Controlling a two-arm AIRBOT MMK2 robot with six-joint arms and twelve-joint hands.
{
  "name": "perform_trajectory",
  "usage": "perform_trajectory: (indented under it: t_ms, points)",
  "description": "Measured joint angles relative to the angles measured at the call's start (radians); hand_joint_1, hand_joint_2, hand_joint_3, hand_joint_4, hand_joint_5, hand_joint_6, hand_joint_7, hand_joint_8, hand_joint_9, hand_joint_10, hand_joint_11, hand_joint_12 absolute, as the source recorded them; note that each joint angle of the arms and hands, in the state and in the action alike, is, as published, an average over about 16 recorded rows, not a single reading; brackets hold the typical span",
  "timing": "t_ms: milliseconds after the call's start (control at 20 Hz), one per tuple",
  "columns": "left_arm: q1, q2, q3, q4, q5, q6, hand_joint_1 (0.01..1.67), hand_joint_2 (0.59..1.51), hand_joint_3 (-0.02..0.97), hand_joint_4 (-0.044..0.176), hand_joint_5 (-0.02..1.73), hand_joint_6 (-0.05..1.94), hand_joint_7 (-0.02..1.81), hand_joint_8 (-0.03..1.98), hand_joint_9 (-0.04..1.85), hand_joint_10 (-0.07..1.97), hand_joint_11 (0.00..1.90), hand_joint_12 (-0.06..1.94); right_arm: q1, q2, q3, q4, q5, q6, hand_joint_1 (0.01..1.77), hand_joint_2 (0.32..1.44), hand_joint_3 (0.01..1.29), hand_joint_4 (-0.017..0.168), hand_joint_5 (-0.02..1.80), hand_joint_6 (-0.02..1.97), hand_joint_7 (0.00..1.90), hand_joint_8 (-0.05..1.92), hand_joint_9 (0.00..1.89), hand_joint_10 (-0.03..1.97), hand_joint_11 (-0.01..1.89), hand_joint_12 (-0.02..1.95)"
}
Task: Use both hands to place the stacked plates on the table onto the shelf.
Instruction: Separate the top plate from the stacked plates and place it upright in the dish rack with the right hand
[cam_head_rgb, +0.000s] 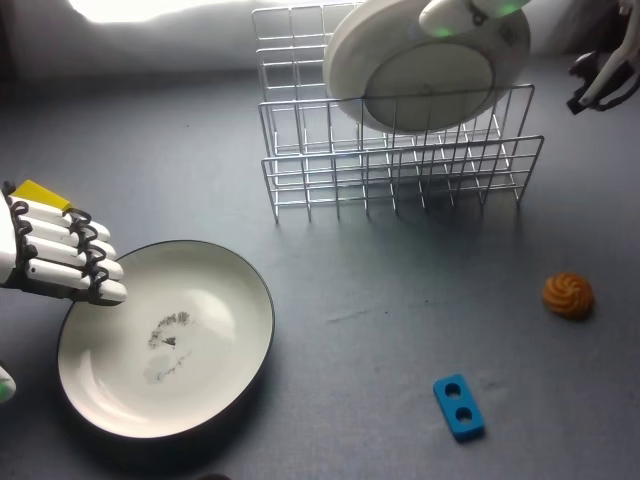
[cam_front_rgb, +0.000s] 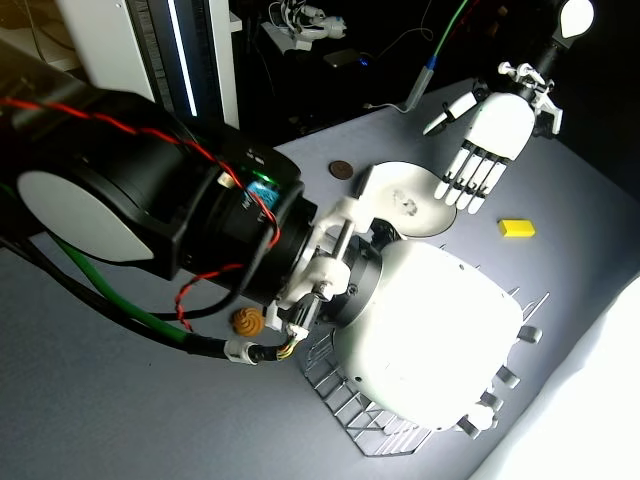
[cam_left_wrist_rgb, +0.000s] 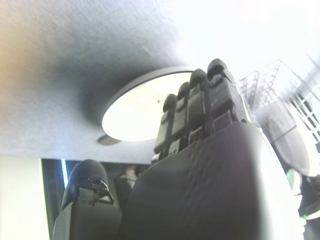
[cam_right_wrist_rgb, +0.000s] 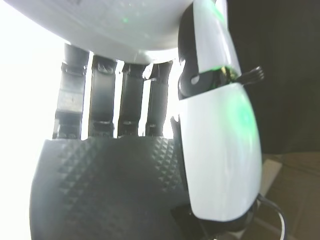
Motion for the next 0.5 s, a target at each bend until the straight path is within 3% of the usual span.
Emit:
perform_trajectory:
  t_ms: [500]
  points:
    - [0.009, 0.000, 0.002, 0.000, 0.008, 0.010, 0.01, 1.132, 0.011, 0.002, 0.08, 0.02, 0.07, 0.00, 0.04, 0.01, 0.02, 0.00, -0.046, -0.032, 0.039, 0.001, 0.031, -0.001, 1.23, 1.02, 0.01, -0.011, 0.94, 0.70, 1.01, 1.05, 0.87, 1.13, 0.56, 1.58]
